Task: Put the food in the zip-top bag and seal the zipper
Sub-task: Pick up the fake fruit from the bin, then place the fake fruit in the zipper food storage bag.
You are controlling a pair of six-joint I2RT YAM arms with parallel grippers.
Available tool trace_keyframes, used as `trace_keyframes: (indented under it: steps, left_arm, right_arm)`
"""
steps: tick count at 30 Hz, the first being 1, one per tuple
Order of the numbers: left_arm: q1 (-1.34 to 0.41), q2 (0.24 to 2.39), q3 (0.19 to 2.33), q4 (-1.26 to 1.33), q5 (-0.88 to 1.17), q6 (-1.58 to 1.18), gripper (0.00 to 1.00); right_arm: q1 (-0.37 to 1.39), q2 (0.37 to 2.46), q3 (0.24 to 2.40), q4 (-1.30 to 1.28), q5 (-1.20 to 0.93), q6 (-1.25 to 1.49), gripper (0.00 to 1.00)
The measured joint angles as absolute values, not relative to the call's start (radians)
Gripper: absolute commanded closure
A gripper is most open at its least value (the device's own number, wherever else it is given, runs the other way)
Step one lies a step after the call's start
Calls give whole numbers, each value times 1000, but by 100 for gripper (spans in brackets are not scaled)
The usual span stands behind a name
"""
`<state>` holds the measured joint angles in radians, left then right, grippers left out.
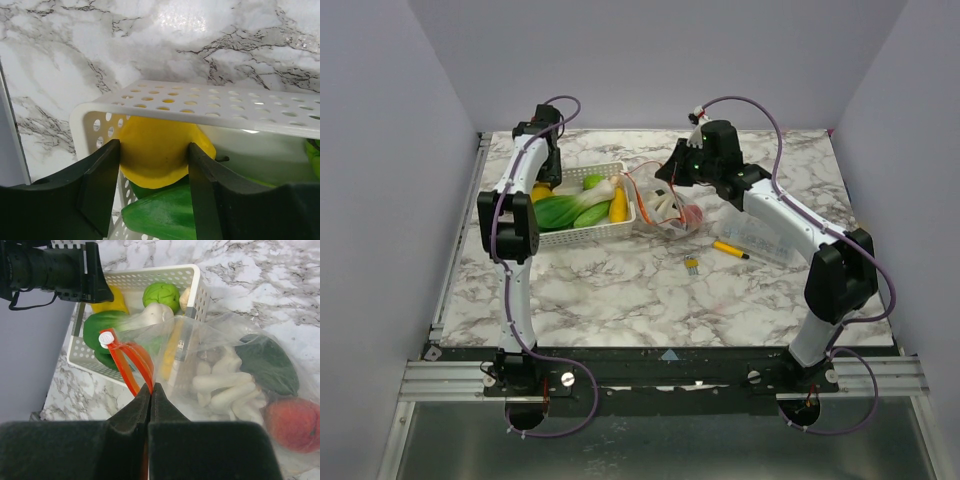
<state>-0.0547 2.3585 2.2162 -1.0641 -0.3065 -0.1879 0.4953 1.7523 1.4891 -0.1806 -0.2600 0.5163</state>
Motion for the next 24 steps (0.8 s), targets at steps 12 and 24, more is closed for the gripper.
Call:
trace_keyframes:
  steps: [12,24]
  left_arm:
    - [-53,1974,2021,-1045,-189,-213,100]
    - [-64,1407,1378,-719,390,-398,100]
  right_arm:
    - [495,1773,1498,-182,-260,503,99]
    - [495,1773,1498,-187,-273,477,99]
